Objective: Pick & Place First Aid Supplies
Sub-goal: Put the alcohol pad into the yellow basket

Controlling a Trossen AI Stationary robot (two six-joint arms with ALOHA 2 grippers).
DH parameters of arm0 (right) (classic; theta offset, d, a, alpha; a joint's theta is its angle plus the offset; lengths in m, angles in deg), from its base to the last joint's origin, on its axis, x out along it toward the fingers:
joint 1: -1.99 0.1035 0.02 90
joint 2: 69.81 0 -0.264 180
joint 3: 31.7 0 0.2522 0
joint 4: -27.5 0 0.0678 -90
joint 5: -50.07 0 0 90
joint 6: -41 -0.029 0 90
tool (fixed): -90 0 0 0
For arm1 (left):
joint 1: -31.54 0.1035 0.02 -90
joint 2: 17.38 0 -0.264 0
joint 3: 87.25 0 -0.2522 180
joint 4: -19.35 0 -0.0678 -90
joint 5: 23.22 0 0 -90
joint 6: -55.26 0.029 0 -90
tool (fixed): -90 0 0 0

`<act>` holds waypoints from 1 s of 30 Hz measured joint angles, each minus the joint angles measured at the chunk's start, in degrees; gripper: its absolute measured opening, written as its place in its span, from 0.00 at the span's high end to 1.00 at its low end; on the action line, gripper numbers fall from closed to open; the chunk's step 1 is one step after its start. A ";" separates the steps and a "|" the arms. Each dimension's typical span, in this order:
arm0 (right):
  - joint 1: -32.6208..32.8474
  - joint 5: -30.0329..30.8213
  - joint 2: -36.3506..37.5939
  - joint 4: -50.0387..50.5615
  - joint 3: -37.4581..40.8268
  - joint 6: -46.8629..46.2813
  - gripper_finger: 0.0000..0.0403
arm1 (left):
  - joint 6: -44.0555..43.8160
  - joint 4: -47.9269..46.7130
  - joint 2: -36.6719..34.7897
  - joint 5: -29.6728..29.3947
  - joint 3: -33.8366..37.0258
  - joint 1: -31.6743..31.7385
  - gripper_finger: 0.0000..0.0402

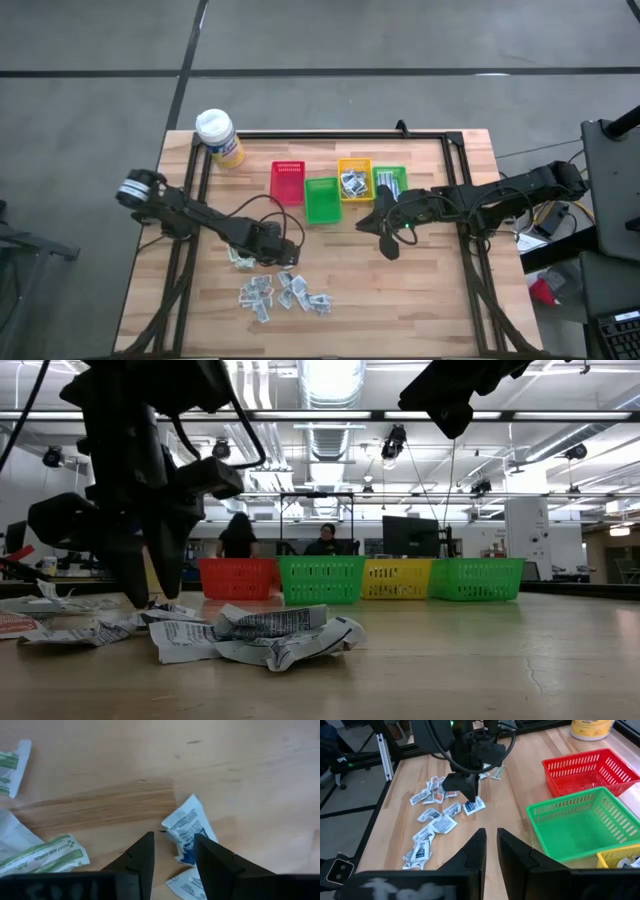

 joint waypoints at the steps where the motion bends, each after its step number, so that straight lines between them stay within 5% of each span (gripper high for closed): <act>1: -0.02 0.00 0.00 -0.02 0.00 0.00 0.89 | 0.00 0.02 0.37 0.12 0.00 0.10 0.67; 9: 0.00 0.00 0.00 -0.02 0.00 0.27 0.89 | 0.08 -0.27 2.85 1.46 -0.11 0.51 0.71; 17: -0.02 0.00 0.00 -0.02 0.00 1.46 0.89 | 1.89 -0.74 2.80 0.51 -0.04 0.60 0.92; 30: -0.02 0.00 0.00 -0.02 0.00 1.92 0.89 | 6.35 -0.04 -2.80 -10.68 0.11 0.97 1.00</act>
